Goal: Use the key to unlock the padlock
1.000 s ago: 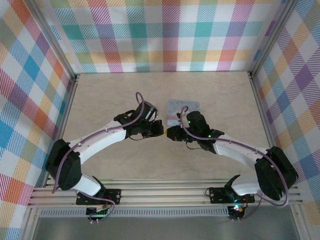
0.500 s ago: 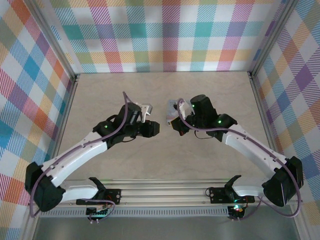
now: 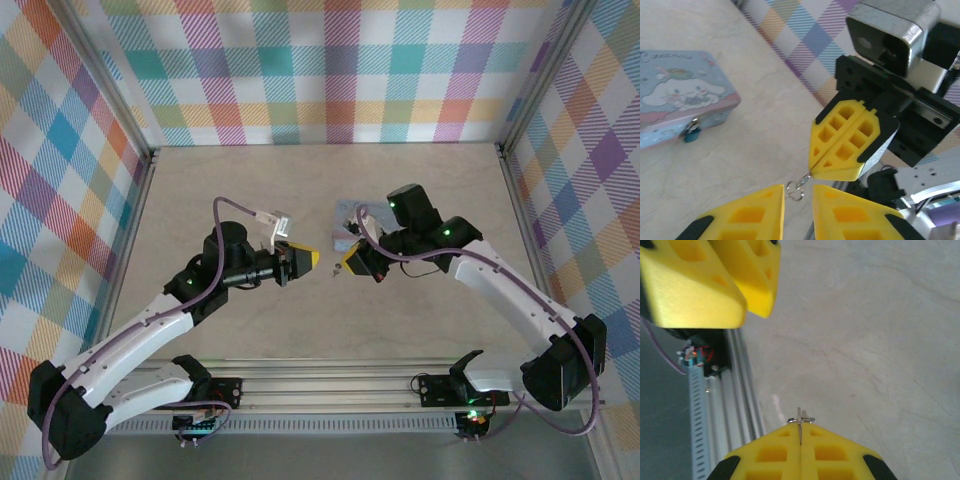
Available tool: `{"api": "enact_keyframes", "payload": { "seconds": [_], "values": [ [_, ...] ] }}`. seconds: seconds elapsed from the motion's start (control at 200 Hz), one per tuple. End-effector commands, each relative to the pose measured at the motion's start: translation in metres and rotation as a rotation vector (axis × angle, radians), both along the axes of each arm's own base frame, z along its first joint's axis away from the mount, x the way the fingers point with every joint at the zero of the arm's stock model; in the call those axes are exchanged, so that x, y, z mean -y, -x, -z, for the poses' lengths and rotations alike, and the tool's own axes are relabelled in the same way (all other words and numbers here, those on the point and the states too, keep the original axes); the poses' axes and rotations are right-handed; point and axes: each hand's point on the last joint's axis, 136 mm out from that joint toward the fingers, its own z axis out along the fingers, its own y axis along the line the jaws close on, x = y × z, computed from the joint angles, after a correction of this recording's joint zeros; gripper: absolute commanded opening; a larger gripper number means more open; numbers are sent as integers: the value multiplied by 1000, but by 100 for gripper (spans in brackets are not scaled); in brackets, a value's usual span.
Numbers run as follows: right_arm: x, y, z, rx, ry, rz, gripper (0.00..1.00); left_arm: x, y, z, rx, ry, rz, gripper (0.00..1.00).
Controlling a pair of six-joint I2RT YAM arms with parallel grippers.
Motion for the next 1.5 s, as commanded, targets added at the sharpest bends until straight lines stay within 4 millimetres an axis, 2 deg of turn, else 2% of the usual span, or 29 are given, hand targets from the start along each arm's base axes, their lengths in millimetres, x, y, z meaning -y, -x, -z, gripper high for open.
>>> {"api": "enact_keyframes", "payload": {
  "seconds": [0.0,0.17,0.395,0.67,0.805,1.275,1.5],
  "values": [
    [-4,14,-28,-46,-108,-88,0,11,11,-26,63,108,110,17],
    [-2,7,-46,-195,-214,-82,0,20,18,-26,29,144,178,16],
    [-2,12,-54,-187,-247,-103,0,23,22,-25,10,143,208,15],
    [-4,14,-59,-235,-275,-113,0,40,26,-24,-21,145,272,13],
    [-4,15,-59,-232,-278,-111,0,42,26,-26,-23,154,278,11],
    [1,16,-49,-218,-244,-89,0,37,30,-42,0,180,268,20],
    [0,19,-51,-230,-260,-105,0,44,32,-38,-12,177,286,23]
  ]
}}
